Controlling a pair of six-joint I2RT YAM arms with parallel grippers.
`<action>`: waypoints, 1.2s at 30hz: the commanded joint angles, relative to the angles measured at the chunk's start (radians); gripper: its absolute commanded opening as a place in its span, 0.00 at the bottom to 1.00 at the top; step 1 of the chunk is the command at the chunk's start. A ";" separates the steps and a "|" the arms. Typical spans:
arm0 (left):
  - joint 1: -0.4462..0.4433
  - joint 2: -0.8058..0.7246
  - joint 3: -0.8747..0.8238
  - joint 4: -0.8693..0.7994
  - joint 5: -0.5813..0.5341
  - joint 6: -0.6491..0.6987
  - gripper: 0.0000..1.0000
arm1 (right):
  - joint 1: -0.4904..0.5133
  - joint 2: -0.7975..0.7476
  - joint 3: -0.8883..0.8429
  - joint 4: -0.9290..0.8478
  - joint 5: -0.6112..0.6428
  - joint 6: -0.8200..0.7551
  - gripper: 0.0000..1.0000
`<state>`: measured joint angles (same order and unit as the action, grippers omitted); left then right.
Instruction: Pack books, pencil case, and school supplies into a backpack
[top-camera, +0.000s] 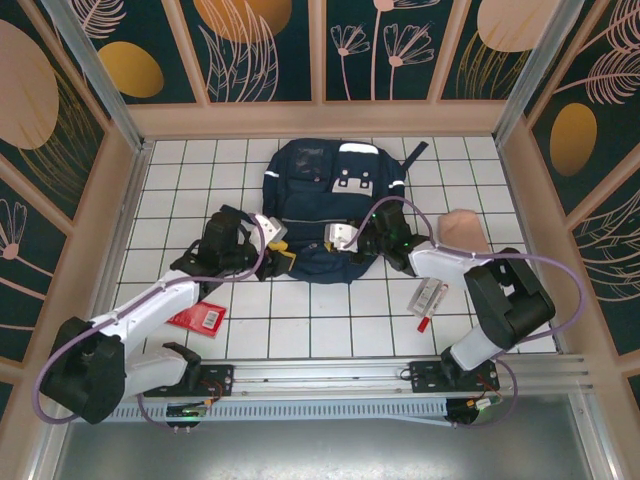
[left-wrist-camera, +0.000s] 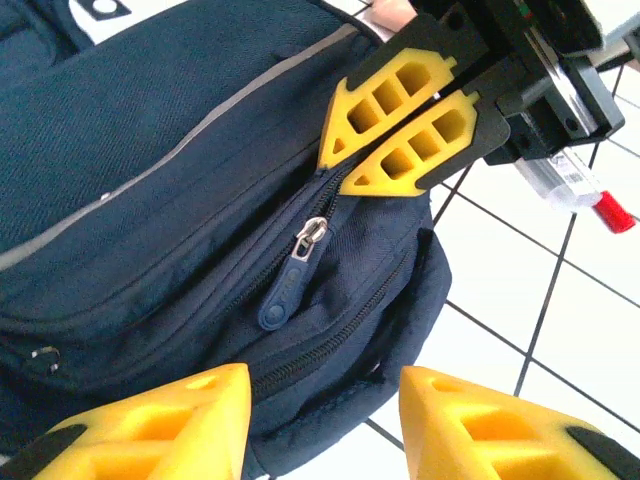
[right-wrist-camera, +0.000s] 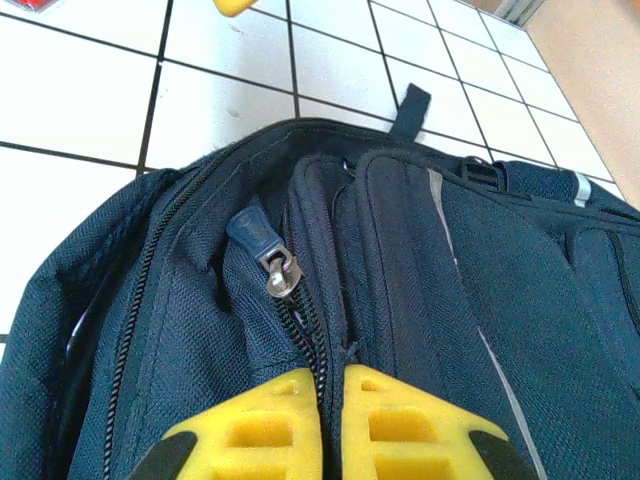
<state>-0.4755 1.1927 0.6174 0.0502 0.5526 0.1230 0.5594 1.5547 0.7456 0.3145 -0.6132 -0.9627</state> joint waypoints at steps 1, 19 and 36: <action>-0.010 0.061 0.044 0.022 0.042 0.184 0.40 | -0.006 -0.057 0.034 0.043 -0.070 0.041 0.00; -0.042 0.257 0.133 0.088 0.073 0.292 0.33 | 0.008 -0.066 -0.007 0.092 -0.100 0.063 0.00; -0.067 0.320 0.119 0.299 -0.073 0.220 0.30 | 0.054 -0.098 -0.016 0.051 -0.080 0.024 0.00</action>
<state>-0.5415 1.5135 0.7498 0.1913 0.5320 0.3531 0.5770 1.5150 0.7376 0.3325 -0.6098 -0.9295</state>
